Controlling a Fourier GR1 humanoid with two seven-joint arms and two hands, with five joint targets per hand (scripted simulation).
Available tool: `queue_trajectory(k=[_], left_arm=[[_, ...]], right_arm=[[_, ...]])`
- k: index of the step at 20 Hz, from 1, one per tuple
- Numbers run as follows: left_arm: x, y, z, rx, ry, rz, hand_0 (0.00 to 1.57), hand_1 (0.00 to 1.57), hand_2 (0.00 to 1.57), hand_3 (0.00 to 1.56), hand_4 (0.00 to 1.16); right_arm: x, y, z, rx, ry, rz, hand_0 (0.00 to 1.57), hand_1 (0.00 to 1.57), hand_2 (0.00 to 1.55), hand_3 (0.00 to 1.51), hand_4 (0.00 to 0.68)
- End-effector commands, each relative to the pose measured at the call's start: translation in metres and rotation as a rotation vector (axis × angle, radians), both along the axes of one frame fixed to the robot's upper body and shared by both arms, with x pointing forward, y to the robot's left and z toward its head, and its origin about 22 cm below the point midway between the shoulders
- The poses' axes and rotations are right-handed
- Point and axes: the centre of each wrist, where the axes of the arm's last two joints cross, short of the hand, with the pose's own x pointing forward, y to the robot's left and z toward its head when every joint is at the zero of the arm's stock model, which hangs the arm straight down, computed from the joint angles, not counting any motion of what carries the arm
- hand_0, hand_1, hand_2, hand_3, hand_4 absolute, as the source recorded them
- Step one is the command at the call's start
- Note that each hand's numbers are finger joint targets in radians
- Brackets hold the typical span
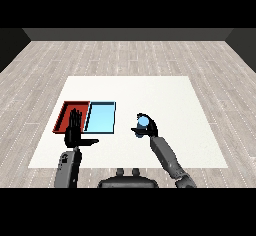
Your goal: Pick the blue can and put it in the blue box
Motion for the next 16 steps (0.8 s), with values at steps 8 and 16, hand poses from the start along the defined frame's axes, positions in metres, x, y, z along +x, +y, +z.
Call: queue_trajectory(k=[8,16], left_arm=[[-0.004,0.002,-0.004,-0.015,0.007,-0.034,0.0,0.0,0.0,0.0,0.0],[0.018,-0.033,-0.002,0.069,0.03,-0.045,0.0,0.0,0.0,0.0,0.0]], right_arm=[[-0.003,0.015,0.012,-0.096,-0.011,0.005,1.55,1.55,1.48,1.43,0.672],[0.001,-0.011,0.043,-0.101,-0.145,0.003,1.47,1.47,1.45,1.41,0.649]])
